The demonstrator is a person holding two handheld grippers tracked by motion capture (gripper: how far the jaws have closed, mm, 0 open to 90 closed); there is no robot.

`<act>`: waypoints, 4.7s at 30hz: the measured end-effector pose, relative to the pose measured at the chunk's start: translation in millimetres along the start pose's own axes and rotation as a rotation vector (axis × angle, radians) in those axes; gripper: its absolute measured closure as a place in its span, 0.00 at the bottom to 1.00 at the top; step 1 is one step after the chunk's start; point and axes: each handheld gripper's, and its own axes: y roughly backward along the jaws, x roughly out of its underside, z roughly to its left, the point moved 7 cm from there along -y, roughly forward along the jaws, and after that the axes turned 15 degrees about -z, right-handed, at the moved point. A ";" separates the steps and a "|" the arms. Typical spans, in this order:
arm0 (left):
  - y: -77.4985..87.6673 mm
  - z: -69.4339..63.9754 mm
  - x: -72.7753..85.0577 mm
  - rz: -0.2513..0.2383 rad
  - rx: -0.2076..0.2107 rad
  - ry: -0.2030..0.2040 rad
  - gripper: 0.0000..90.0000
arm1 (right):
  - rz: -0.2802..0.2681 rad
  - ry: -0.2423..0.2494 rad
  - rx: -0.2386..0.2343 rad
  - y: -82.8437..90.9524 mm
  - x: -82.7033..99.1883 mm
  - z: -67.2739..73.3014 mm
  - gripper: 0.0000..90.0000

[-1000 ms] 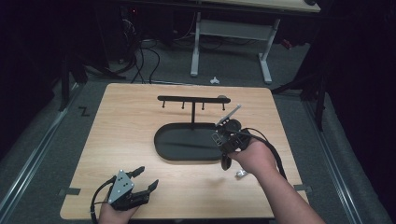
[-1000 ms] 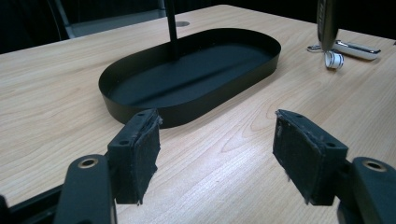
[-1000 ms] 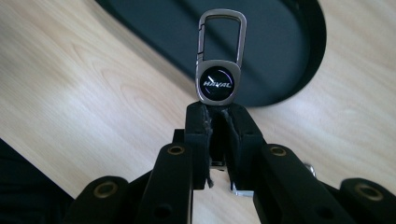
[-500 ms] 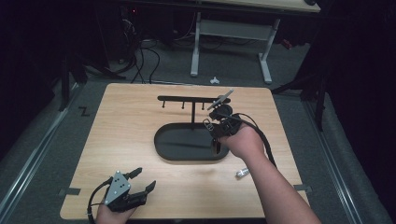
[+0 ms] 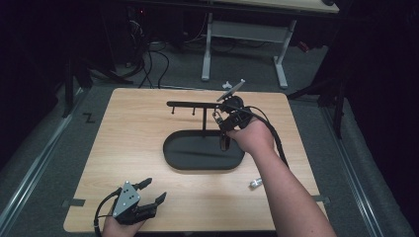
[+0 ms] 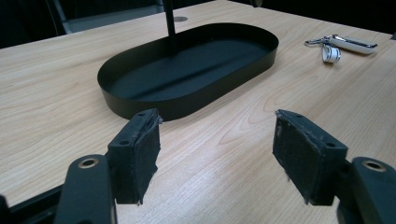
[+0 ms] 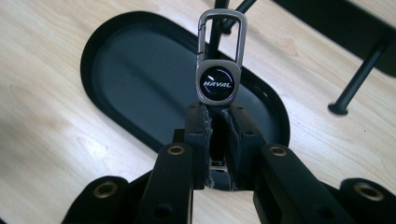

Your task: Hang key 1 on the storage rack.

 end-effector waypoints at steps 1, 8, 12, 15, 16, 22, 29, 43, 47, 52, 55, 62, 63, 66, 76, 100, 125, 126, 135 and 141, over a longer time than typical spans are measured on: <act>-0.5 -0.7 0.2 0.002 0.003 -0.004 0.36 | 0.001 0.002 0.001 -1.6 -0.8 -0.8 0.90; -0.4 -1.1 1.1 0.008 0.011 -0.006 0.36 | 0.004 -0.021 0.025 -17.7 -1.6 -2.4 0.90; -0.6 -0.1 2.0 0.013 0.011 0.000 0.36 | -0.007 -0.009 0.044 -24.1 -3.2 -4.4 0.89; -0.6 -0.4 1.9 0.015 0.014 -0.004 0.36 | -0.011 -0.007 0.065 -29.9 -2.4 -7.6 0.89; -0.8 -0.6 2.0 0.014 0.014 -0.005 0.36 | -0.011 -0.020 0.071 -32.3 -1.9 -8.5 0.89; -0.8 -0.2 2.4 0.016 0.015 -0.004 0.36 | -0.032 -0.027 0.085 -38.9 -3.4 -12.4 0.89; -1.7 0.1 2.8 0.017 0.016 -0.002 0.36 | -0.061 -0.035 0.102 -38.5 -3.1 -12.2 0.84; -4.5 -2.5 3.8 0.026 0.028 0.002 0.36 | -0.074 -0.069 0.065 -2.3 53.4 -12.2 0.76; -4.5 -3.6 3.7 0.031 0.030 0.001 0.36 | -0.059 -0.103 0.078 6.3 90.7 -20.0 0.72; -4.3 -4.0 3.4 0.031 0.029 0.000 0.36 | -0.048 -0.132 0.086 11.7 135.4 -30.8 0.71; -5.2 -3.5 4.1 0.032 0.026 0.003 0.36 | -0.035 -0.164 0.092 11.8 164.9 -42.0 0.71; -6.4 -5.4 6.7 0.050 0.030 -0.009 0.36 | -0.003 -0.198 0.117 6.8 198.4 -61.7 0.70; -6.6 -5.7 6.9 0.050 0.030 -0.012 0.36 | 0.003 -0.196 0.122 5.8 201.5 -64.1 0.70; -6.7 -5.6 7.1 0.051 0.029 -0.012 0.36 | 0.034 -0.194 0.147 1.7 211.2 -74.5 0.71; -5.3 -3.5 7.2 0.052 0.027 -0.009 0.36 | 0.091 -0.261 0.217 -10.6 225.8 -106.6 0.71; -5.8 -5.7 7.8 0.056 0.033 -0.016 0.36 | 0.107 -0.233 0.106 -33.8 213.1 -85.5 0.82; -6.0 -5.6 9.0 0.061 0.035 -0.014 0.36 | 0.154 -0.206 0.134 -43.6 212.5 -84.3 0.77; -6.0 -5.5 9.2 0.063 0.035 -0.014 0.36 | 0.155 -0.207 0.129 -44.6 211.5 -81.9 0.77; -5.8 -6.7 9.1 0.063 0.040 -0.017 0.36 | 0.144 -0.136 -0.010 -54.5 197.6 -39.3 0.78; -5.4 -6.7 9.0 0.063 0.041 -0.018 0.36 | 0.102 -0.115 0.010 -48.9 187.0 -39.1 0.85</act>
